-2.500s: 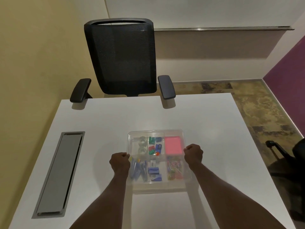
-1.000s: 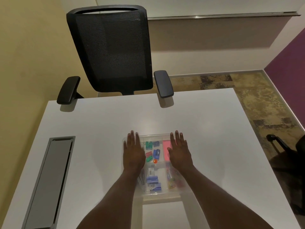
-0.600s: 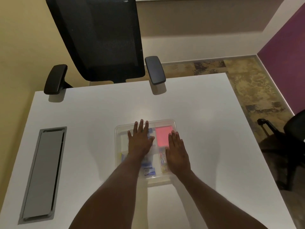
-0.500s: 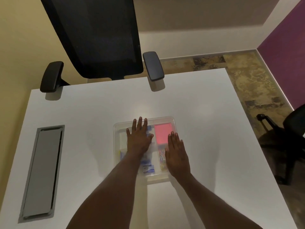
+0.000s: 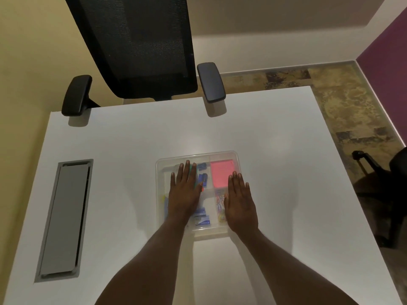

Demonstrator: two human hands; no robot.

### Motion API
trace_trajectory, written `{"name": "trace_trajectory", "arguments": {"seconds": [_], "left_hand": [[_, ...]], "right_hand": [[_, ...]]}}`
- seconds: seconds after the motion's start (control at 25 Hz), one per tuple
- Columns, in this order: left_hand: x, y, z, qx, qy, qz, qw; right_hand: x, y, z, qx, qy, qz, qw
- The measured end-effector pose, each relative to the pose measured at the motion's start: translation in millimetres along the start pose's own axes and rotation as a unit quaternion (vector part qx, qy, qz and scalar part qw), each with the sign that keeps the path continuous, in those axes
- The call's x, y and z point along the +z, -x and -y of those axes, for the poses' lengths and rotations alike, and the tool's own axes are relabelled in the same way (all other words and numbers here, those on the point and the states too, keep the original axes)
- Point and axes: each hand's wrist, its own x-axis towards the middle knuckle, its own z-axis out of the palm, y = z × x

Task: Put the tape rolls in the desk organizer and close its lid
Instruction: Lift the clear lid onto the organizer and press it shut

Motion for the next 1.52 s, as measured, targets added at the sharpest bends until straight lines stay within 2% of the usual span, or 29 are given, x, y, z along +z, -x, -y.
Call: {"name": "trace_trajectory", "arguments": {"seconds": [0.28, 0.68, 0.84, 0.96, 1.08, 1.32, 1.52], "left_hand": [[14.5, 66.4, 45.7, 0.001, -0.015, -0.036, 0.999], [24.1, 65.7, 48.4, -0.011, -0.004, -0.049, 0.999], [14.1, 65.4, 45.1, -0.008, 0.006, -0.026, 1.0], [4.8, 68.9, 38.4, -0.008, 0.025, -0.011, 1.0], [-0.1, 82.4, 24.6, 0.005, 0.009, 0.011, 1.0], [2.4, 122.0, 8.9, 0.046, -0.052, 0.039, 0.997], [4.9, 141.5, 7.3, 0.015, -0.093, 0.076, 0.993]], "right_hand": [[-1.6, 4.6, 1.8, 0.006, -0.036, 0.009, 0.999], [3.0, 3.9, 1.4, 0.002, -0.05, 0.014, 0.999], [-9.2, 0.7, 6.0, 0.022, -0.039, 0.036, 0.998], [-20.6, 1.5, 10.7, 0.004, -0.015, 0.04, 0.999], [-25.9, 15.6, 22.4, -0.042, -0.035, 0.02, 0.998], [-28.6, 56.0, 54.6, -0.111, -0.096, 0.043, 0.988], [-28.3, 79.6, 63.5, -0.12, -0.047, 0.06, 0.99]]}}
